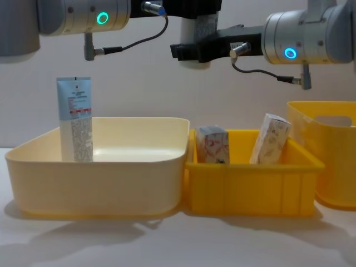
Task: Bimanual collaborative sorting of washing and personal care products
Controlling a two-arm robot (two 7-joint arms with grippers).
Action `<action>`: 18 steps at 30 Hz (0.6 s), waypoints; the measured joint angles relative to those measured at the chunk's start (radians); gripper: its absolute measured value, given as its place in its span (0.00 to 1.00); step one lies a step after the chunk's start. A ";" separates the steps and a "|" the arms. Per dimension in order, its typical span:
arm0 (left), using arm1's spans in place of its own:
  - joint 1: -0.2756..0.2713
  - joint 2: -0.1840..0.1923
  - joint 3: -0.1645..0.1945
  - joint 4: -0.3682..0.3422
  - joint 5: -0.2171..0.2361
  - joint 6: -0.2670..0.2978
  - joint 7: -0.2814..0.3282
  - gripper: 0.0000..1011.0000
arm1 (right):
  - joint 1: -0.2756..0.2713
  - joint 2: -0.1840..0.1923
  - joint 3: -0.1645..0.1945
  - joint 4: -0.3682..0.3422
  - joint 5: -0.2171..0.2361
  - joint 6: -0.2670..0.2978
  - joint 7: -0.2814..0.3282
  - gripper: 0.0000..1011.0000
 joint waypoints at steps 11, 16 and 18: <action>0.000 0.000 0.000 0.000 0.000 0.000 0.000 0.90 | 0.000 0.000 0.000 0.000 0.000 0.000 0.000 0.66; 0.000 0.000 0.000 0.000 0.000 0.000 0.000 0.99 | 0.000 0.000 0.000 0.000 0.000 0.000 0.000 0.66; 0.000 0.000 0.000 0.000 0.000 0.000 0.000 0.99 | 0.000 0.000 0.000 0.000 0.000 0.000 0.000 0.66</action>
